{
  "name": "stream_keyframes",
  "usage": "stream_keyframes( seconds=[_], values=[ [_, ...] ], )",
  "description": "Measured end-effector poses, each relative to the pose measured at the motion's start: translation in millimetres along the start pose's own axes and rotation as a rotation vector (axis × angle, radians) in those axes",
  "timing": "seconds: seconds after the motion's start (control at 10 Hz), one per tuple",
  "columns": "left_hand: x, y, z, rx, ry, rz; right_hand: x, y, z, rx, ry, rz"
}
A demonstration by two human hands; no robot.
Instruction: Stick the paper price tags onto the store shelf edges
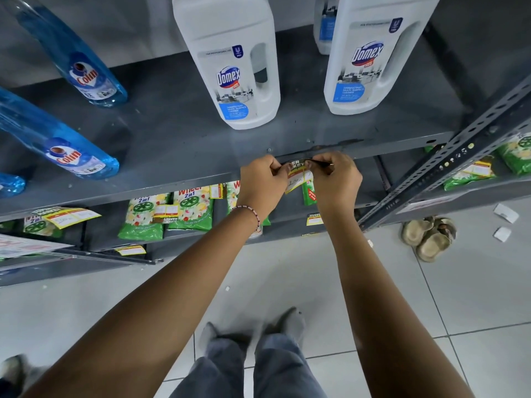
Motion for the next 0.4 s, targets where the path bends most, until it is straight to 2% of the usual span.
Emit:
stream_keyframes(
  seconds=[0.2,0.3,0.4],
  values=[
    [-9,1,4,0.110,0.027,0.274,-4,-6,6,0.155,-0.108,-0.055],
    [-14,-1,3,0.148,0.047,0.298,-3,-6,7,0.220,-0.076,0.032],
    [-20,2,1,0.145,0.051,0.238,-6,-17,-1,0.339,-0.135,0.132]
  ],
)
Point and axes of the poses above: each hand's wrist, its own z-axis towards the middle knuckle, its own x-axis out of the palm, y = z × x, the point moved 3 cm from there along z, towards the middle knuckle, and after that the axes turned 9 degrees about x, right-handed, at the moved point
